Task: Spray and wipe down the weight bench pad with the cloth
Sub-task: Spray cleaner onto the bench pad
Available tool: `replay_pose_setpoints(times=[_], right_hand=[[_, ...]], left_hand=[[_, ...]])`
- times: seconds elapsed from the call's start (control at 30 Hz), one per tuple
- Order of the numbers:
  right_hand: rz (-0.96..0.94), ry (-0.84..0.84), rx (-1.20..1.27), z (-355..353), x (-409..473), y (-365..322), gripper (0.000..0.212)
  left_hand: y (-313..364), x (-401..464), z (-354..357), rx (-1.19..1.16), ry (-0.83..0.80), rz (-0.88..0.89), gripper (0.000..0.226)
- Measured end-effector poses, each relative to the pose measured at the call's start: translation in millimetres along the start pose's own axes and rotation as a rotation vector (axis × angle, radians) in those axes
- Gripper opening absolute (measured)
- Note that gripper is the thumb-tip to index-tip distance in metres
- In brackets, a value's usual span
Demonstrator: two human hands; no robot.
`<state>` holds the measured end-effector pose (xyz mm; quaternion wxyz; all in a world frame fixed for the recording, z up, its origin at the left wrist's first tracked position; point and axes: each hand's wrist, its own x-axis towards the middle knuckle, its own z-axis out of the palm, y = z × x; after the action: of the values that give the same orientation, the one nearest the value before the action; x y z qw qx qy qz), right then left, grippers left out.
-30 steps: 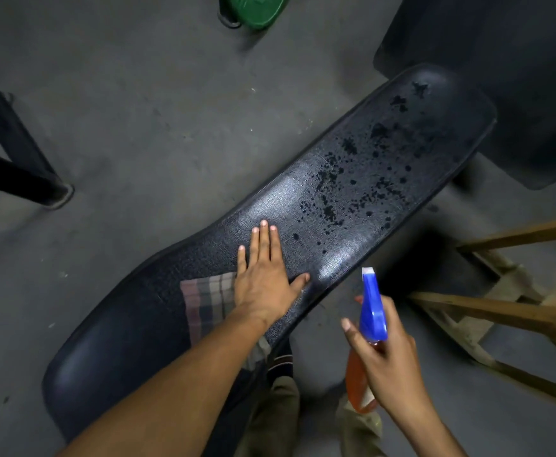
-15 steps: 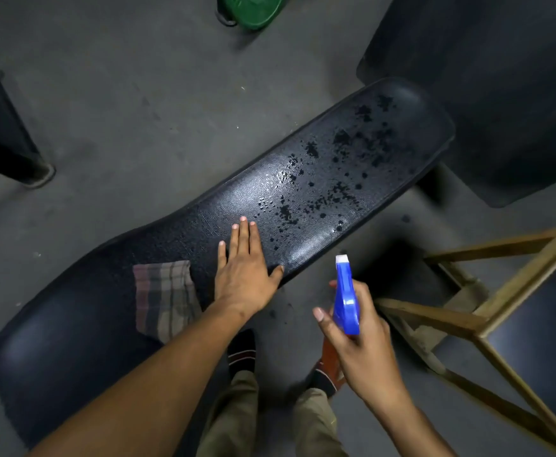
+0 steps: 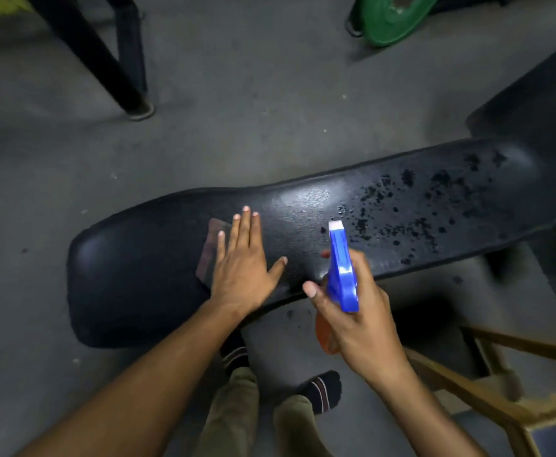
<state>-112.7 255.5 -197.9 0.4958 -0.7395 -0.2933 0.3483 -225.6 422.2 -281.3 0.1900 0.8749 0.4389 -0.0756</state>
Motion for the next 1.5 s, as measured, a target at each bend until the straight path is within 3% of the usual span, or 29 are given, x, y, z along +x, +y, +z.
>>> replay_pose_setpoints(times=[0.2, 0.6, 0.83, 1.03, 1.5], right_hand=[[-0.131, -0.165, 0.048, 60, 19, -45, 0.039], [-0.274, -0.284, 0.114, 200, 54, -102, 0.045], [-0.285, -0.355, 0.098, 268, 79, -96, 0.054], [-0.29, -0.386, 0.078, 281, 77, -82, 0.055], [-0.144, -0.441, 0.005, 268, 80, -46, 0.116]], left_hand=[[-87, -31, -10, -0.027, 0.061, -0.17, 0.093], [-222, -95, 20, 0.029, 0.048, -0.447, 0.101], [-230, -96, 33, 0.0, 0.042, -0.411, 0.1], [-232, -97, 34, -0.014, 0.053, -0.384, 0.098], [-228, -97, 33, -0.057, 0.089, -0.383, 0.098]])
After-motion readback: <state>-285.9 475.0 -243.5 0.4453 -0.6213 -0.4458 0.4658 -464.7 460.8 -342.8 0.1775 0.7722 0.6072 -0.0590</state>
